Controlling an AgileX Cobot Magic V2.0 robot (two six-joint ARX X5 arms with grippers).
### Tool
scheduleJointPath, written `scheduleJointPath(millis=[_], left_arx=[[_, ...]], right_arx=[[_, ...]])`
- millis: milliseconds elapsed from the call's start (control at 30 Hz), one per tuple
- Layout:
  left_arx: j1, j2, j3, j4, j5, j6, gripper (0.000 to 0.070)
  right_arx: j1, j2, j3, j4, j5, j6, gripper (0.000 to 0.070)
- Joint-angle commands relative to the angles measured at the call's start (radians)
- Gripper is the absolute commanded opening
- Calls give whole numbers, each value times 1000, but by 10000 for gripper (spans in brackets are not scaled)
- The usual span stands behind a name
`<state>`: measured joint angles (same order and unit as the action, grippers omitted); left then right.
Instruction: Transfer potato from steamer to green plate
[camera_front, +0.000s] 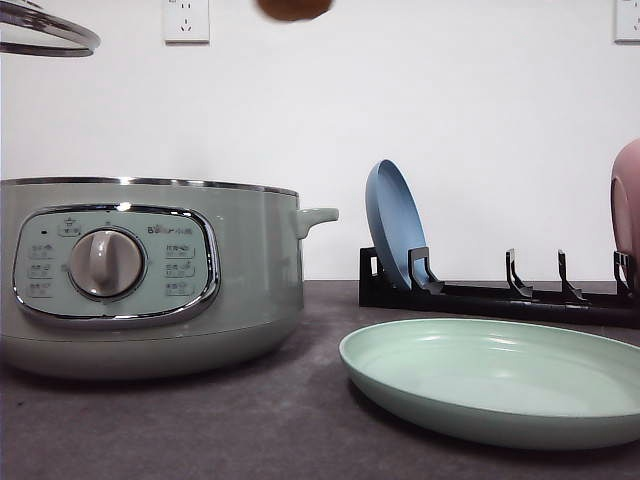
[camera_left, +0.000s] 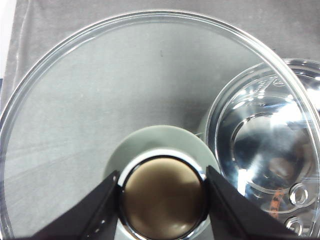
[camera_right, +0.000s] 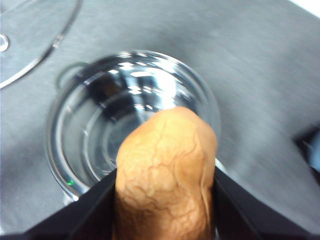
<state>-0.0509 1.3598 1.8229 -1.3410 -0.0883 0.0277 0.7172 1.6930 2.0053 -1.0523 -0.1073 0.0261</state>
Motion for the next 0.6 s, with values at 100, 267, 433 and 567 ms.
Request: scheduleJointPath(millis=[100, 267, 433, 567], left_arx=[[-3, -7, 35, 40, 36, -5, 9], [-4, -7, 35, 40, 37, -5, 9], [-15, -7, 35, 44, 37, -5, 9], [-29, -7, 35, 48, 38, -5, 9]], right_arx=[[-44, -105, -137, 21, 4, -8, 194], [-98, -286, -425, 134, 4, 4, 194], [-138, -449, -703, 282, 4, 100, 194], [-140, -528, -883, 384, 5, 172, 194]])
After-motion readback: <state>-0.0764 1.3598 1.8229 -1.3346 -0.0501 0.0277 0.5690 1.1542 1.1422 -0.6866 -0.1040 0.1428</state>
